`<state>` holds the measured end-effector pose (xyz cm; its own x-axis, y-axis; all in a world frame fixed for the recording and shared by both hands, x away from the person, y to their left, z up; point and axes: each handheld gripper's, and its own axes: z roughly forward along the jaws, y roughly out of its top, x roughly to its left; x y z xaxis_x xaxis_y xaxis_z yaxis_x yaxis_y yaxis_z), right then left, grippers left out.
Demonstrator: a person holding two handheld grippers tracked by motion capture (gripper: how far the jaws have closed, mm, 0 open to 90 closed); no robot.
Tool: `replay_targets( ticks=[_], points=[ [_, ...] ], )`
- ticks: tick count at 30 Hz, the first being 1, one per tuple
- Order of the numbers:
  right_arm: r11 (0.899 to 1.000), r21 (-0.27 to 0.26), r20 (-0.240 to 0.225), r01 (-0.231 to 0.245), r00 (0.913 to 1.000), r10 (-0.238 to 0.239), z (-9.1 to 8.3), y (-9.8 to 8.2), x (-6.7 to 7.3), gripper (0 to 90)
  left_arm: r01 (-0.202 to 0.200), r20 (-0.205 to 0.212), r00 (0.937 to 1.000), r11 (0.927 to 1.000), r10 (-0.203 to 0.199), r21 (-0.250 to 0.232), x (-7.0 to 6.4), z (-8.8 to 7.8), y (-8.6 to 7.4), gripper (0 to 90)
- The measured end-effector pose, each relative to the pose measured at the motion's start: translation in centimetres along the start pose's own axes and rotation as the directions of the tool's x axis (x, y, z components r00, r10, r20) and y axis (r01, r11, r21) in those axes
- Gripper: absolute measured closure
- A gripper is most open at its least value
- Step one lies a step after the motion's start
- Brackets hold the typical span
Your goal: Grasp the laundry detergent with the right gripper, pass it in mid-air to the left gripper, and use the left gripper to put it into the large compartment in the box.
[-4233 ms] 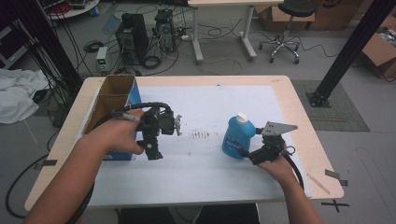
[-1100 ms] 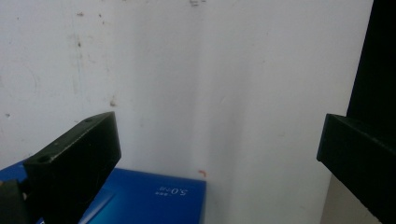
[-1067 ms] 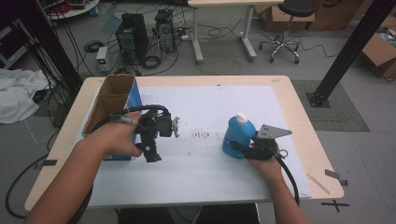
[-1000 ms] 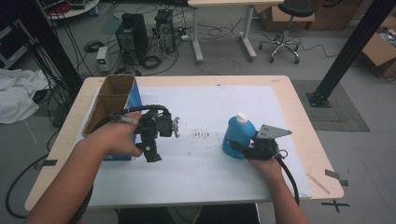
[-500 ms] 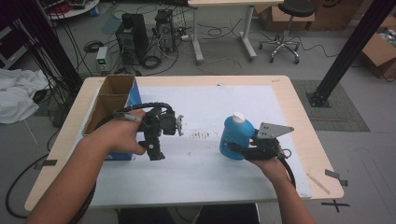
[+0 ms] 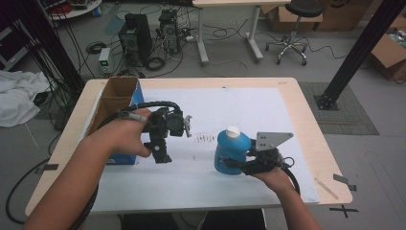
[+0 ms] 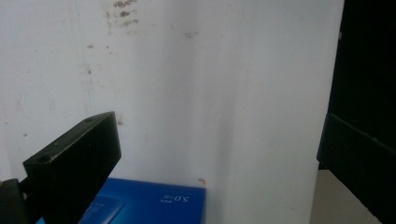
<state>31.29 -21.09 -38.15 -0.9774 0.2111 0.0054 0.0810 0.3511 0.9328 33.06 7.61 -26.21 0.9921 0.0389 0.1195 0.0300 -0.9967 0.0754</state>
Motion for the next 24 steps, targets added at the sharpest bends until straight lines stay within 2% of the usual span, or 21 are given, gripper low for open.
replay_targets(
  ticks=[1,5,9,15,16,24],
  points=[
    [1.0,0.003,-0.025,0.004,0.9997,-0.004,0.5,0.0,0.2,45.4,-0.004,0.002,1.0,1.0,0.004,-0.003,-0.1,-0.1,0.1,0.1],
    [1.0,0.006,-0.051,0.012,0.9986,-0.012,1.2,0.1,0.4,45.4,-0.014,0.023,0.9996,0.9999,0.014,-0.003,-0.4,-0.6,0.6,0.1],
    [0.999,0.014,-0.088,0.039,0.9954,-0.038,2.8,0.4,1.0,45.5,-0.026,0.043,0.9987,0.9996,0.026,0.007,-0.9,-0.6,1.1,0.1],
    [0.998,0.02,-0.119,0.057,0.9913,-0.055,4.7,0.6,1.5,45.5,-0.039,0.059,0.9976,0.9991,0.038,0.015,-1.4,-0.3,1.7,0.1],
    [0.998,0.021,-0.13,0.065,0.9896,-0.062,5.5,0.8,1.7,45.6,-0.04,0.066,0.9971,0.999,0.039,0.019,-1.6,-0.3,1.8,0.1],
    [0.997,0.016,-0.16,0.069,0.9849,-0.066,8.0,1.2,2.1,45.7,-0.05,0.073,0.9962,0.9984,0.048,0.027,-2.1,-0.3,2.2,0.1]
  ],
)
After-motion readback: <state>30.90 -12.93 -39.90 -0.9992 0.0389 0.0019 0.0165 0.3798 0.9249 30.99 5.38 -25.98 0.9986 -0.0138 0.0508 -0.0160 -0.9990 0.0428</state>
